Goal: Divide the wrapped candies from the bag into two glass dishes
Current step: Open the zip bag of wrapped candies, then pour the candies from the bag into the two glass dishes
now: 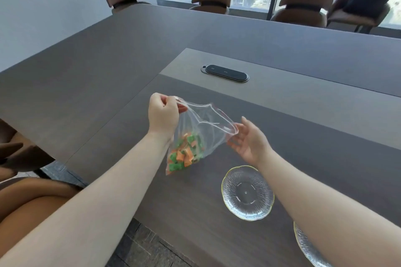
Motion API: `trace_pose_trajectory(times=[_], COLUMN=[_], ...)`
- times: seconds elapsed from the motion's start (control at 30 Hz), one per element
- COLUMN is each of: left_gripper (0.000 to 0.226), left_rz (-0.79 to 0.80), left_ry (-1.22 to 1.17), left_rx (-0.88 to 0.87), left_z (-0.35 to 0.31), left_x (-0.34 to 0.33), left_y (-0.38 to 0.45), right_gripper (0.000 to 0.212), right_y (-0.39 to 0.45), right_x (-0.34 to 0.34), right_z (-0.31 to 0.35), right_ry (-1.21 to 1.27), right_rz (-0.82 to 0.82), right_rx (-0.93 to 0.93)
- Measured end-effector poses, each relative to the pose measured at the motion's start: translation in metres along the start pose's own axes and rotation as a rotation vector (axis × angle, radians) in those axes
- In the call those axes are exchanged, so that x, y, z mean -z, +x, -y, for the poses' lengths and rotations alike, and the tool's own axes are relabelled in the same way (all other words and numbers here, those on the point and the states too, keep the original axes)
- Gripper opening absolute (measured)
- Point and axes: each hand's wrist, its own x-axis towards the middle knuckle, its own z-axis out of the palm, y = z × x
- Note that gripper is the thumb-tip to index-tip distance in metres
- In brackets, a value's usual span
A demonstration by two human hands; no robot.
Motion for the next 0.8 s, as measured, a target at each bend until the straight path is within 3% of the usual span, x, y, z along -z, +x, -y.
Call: trace_pose_trajectory(times=[0.1,0.2,0.4,0.53,0.63,0.8], left_gripper=[0.013,0.013,0.017,0.021,0.022,0.018], left_rz=[0.065,0.114,0.196,0.244,0.276,0.319], left_ry=[-0.088,-0.156,-0.336,-0.457,-0.412,-0.292], left_rx=[0.020,0.038,0.132,0.235,0.259,0.314], left_z=[-0.018,-0.032,-0.048,-0.046,-0.038,-0.011], left_x=[-0.013,-0.024,-0.043,-0.048,-0.043,-0.034], left_y=[-0.004,-0.006,-0.016,-0.019,-0.014,-0.006], right_gripper=[0.028,0.024,0.048,0.058,0.073,0.069], right_y=[0.009,0.016,0.023,0.028,0.024,0.009], right_x=[0.010,0.011,0.007,0.019,0.040,0.077], right_z=[-0.028,-0.045,-0.050,-0.041,-0.033,-0.024], right_ry=[-0.075,-0.083,0.105,0.368,0.393,0.352], right_rz=[-0.104,-0.106,-0.002,0.125,0.160,0.158], right_rx=[-0.069,-0.152,-0.185,-0.209,-0.219,-0.205])
